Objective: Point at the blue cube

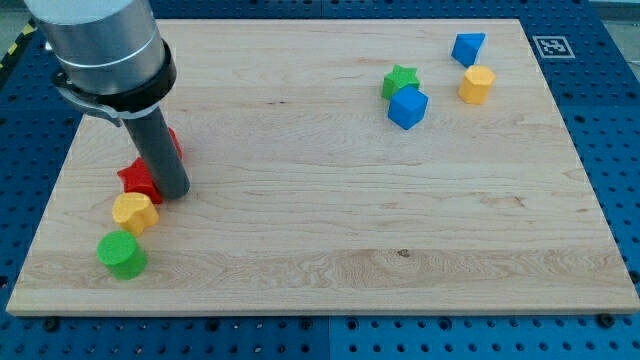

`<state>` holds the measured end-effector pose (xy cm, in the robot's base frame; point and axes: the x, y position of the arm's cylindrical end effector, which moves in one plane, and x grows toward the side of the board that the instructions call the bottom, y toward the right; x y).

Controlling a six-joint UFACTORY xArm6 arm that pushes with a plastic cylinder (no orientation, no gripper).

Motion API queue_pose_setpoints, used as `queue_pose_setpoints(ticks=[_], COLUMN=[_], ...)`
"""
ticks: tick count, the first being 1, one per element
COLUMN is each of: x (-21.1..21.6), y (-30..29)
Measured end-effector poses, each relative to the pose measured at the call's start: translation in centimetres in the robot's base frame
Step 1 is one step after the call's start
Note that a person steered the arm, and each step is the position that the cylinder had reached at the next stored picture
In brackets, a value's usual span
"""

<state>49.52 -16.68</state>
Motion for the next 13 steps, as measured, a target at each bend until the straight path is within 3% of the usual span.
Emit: queue_pose_setpoints(ticks=[3, 4, 7, 8, 9, 11, 12, 13], x=[0.0, 0.0, 0.0, 0.0, 0.0, -6.3, -11.9, -14.0], y=[-0.7, 1.8, 22.5, 27.4, 27.4, 31.6, 33.1, 33.2])
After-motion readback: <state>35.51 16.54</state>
